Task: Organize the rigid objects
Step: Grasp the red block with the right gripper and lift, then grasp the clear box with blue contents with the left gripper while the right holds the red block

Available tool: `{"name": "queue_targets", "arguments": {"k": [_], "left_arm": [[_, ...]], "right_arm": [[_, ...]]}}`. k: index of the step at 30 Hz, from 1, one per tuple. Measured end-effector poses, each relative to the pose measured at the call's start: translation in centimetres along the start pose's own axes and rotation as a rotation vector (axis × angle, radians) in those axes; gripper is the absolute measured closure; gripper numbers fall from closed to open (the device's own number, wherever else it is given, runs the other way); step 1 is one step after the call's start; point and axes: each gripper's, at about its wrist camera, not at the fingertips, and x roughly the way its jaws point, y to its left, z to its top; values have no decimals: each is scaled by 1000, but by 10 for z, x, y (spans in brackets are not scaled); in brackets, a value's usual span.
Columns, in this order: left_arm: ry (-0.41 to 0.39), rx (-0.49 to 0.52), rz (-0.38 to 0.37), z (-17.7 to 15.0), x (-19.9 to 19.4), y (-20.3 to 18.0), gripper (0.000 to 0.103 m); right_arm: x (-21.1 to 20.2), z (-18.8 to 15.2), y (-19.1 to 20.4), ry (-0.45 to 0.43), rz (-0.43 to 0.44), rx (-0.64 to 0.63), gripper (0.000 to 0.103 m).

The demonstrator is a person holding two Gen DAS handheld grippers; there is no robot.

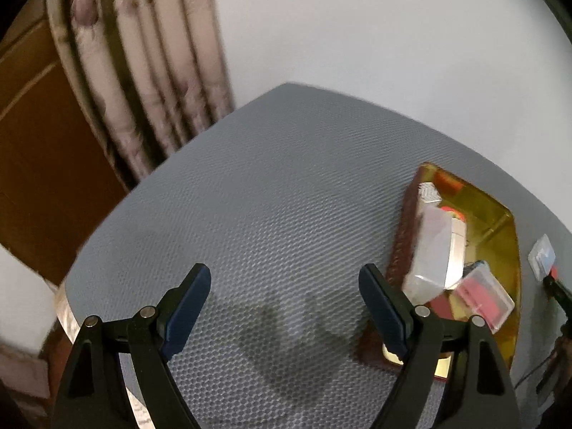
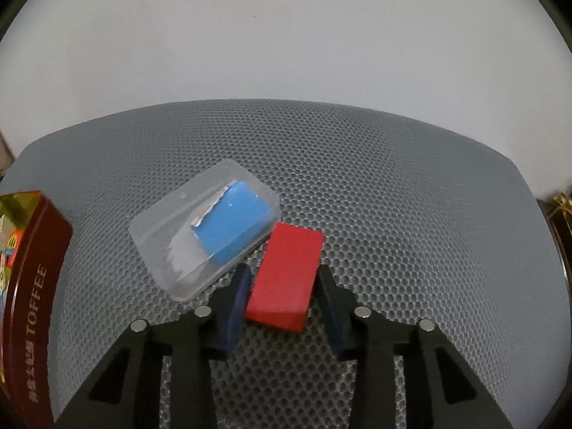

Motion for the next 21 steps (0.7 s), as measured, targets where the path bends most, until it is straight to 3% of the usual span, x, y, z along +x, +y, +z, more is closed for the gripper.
{"name": "queue_targets", "arguments": {"k": [3,6,13,21], "left_arm": [[-26,59,-4,-5,-8,-23,19],[-22,135,-113,-9,-19,-60,15],[-62,385,-273,-12,-41,-159,13],[2,549,-479,-13,-38,-261,6]], "right_arm": [[-3,-5,-9,-12,22,-7,72],[-8,-12,-24,-21,8,-19,72],[-25,-36,-63,-40,-43,-33,72],[-40,-59,-90,-54,-73,-37,72]]}}
